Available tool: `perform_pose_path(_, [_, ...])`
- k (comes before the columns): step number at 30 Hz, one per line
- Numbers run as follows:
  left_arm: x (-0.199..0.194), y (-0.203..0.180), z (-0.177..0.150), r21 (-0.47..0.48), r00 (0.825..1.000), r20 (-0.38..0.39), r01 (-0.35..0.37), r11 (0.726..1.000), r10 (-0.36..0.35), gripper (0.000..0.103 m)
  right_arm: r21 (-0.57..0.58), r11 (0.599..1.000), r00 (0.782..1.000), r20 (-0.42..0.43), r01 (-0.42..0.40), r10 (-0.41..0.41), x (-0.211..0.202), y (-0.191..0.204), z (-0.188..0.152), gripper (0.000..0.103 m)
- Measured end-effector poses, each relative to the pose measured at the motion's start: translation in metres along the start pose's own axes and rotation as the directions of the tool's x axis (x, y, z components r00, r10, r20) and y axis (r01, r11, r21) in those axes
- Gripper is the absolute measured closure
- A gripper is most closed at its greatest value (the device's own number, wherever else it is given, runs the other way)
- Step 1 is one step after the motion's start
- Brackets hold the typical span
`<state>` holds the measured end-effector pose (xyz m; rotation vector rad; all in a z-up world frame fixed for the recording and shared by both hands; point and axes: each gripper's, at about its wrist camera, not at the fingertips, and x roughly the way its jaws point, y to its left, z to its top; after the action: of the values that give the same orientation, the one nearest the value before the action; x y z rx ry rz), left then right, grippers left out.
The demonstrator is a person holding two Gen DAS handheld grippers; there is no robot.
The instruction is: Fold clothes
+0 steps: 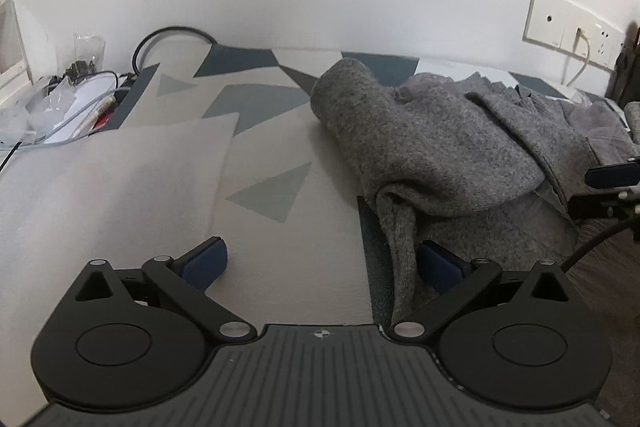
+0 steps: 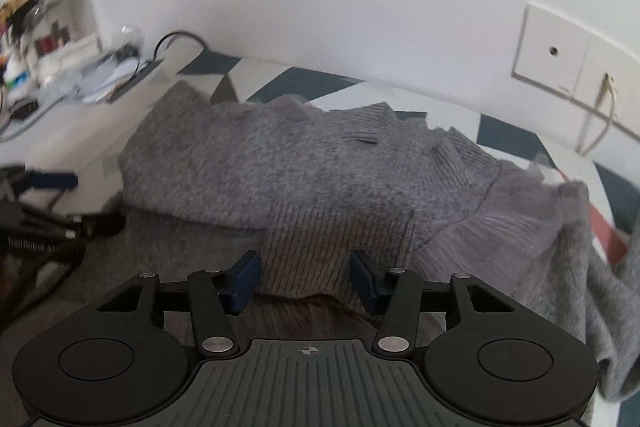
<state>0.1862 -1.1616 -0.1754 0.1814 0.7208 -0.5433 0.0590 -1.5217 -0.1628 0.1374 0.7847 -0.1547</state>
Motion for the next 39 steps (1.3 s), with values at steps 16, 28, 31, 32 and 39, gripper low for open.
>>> perform_pose_path(16, [-0.003, -0.001, -0.003, 0.000, 1.000, 0.023, -0.014, 1.000, 0.014, 0.000, -0.063, 0.997, 0.999, 0.008, 0.043, -0.043, 0.004, 0.009, -0.007, 0.064])
perform_pose_path(28, [-0.005, -0.002, -0.004, -0.005, 0.999, 0.028, -0.021, 1.000, 0.021, 0.000, 0.034, 0.998, 0.998, 0.029, 0.052, -0.053, -0.003, -0.009, -0.010, 0.078])
perform_pose_path(31, [-0.005, -0.002, -0.005, -0.008, 0.999, 0.030, -0.024, 1.000, 0.024, 0.000, -0.015, 0.998, 0.998, 0.033, 0.057, -0.056, -0.004, -0.002, -0.012, 0.074])
perform_pose_path(32, [-0.005, -0.002, -0.005, -0.009, 0.999, 0.031, -0.025, 1.000, 0.025, 0.000, -0.032, 0.998, 0.998, 0.035, 0.058, -0.057, -0.004, 0.000, -0.013, 0.073])
perform_pose_path(39, [-0.007, -0.002, -0.006, -0.015, 0.999, 0.034, -0.028, 1.000, 0.028, 0.000, -0.094, 0.994, 0.998, 0.043, 0.054, -0.050, 0.000, 0.013, -0.016, 0.053])
